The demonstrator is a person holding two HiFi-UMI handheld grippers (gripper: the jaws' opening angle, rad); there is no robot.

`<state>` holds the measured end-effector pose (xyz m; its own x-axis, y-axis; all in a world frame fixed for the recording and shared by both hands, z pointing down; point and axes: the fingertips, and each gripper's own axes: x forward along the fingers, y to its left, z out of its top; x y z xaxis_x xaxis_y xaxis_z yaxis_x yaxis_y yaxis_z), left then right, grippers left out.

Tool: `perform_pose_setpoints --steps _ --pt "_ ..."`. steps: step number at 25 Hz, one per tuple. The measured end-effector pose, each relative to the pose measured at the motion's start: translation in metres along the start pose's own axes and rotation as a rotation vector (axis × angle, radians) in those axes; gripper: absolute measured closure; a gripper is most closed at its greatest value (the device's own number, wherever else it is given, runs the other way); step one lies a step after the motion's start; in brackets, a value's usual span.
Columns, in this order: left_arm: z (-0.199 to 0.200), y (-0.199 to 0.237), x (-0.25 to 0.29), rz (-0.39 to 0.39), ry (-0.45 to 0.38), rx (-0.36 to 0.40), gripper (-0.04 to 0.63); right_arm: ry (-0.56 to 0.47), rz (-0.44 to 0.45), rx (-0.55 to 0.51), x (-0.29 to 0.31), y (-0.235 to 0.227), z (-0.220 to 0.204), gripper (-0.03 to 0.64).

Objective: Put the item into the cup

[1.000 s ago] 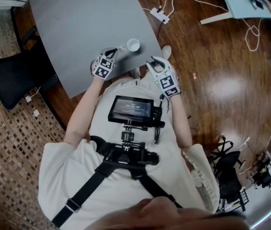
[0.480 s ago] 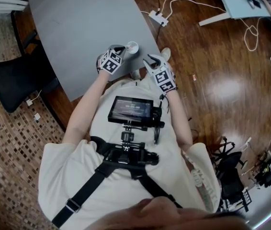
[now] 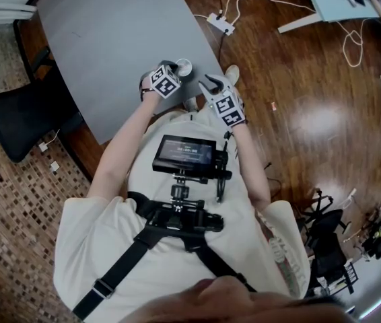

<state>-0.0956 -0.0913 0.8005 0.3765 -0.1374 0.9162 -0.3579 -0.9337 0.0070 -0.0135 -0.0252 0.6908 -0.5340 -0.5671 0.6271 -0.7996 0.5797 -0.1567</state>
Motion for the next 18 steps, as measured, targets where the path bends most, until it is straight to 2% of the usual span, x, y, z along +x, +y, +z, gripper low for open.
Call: perform_pose_setpoints --steps 6,7,8,13,16,18 --pt "-0.005 -0.006 0.014 -0.019 0.022 0.03 0.592 0.0 -0.009 0.036 -0.003 -0.006 -0.006 0.474" --pt "-0.004 -0.008 0.015 -0.024 0.016 0.033 0.53 0.001 -0.009 0.044 -0.003 -0.007 -0.007 0.474" --pt "-0.002 -0.009 0.015 -0.026 0.009 0.036 0.503 0.0 -0.009 0.049 -0.004 -0.007 -0.008 0.474" --pt "0.009 -0.011 0.006 -0.018 -0.04 0.013 0.474 -0.027 -0.011 0.052 -0.007 -0.011 0.0 0.474" --pt "0.017 -0.011 -0.009 -0.013 -0.109 -0.041 0.474 -0.037 -0.005 0.075 -0.008 -0.014 -0.002 0.474" --pt "0.017 -0.008 -0.021 -0.008 -0.167 -0.122 0.474 -0.052 -0.001 0.096 -0.01 -0.016 -0.001 0.474"
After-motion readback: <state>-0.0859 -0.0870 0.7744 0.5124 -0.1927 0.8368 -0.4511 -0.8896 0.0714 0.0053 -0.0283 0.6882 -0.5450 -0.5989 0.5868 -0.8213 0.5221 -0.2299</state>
